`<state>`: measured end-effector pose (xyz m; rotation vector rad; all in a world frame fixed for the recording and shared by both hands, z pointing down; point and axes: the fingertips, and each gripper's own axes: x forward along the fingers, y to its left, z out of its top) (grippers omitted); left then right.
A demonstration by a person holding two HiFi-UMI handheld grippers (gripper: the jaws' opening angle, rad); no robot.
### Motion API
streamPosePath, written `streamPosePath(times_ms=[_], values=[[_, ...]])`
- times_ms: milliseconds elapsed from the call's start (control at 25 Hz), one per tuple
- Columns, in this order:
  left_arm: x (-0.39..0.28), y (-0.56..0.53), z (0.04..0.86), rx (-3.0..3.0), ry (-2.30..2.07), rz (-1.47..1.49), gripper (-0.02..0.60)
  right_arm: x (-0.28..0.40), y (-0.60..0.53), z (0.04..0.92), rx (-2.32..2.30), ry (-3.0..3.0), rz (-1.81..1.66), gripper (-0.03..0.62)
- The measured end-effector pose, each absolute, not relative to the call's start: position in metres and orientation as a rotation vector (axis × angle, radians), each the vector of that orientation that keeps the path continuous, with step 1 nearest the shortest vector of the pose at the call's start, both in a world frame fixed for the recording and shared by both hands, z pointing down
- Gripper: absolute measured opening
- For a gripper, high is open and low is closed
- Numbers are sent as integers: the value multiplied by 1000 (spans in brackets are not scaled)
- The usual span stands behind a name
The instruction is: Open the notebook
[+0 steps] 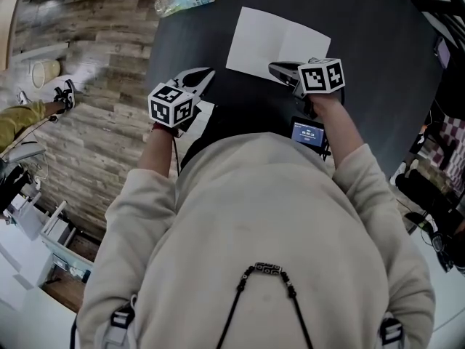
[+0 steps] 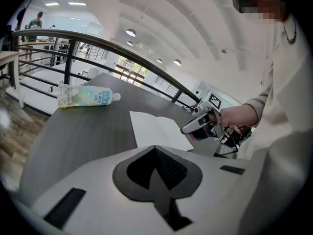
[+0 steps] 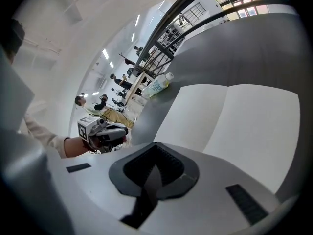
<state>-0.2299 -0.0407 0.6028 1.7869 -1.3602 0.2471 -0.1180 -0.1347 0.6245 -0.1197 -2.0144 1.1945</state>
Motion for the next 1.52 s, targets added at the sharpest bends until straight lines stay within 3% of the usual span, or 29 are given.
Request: streamPosePath(times_ms=[400, 920, 1160, 1520], values=[[-211, -85, 513, 1965, -1308, 284, 2, -96, -194, 526, 73, -2337, 1216, 18], [-121, -173, 405, 2370, -1117, 319, 2, 31, -245, 406, 474, -2673, 1107, 17], [-98, -199, 342, 2509, -1108, 134, 2, 32, -235, 330, 464, -2885, 1030, 17], [-106, -212, 302, 2571, -1174, 98, 2, 2, -226, 262, 358, -2999, 770, 17]])
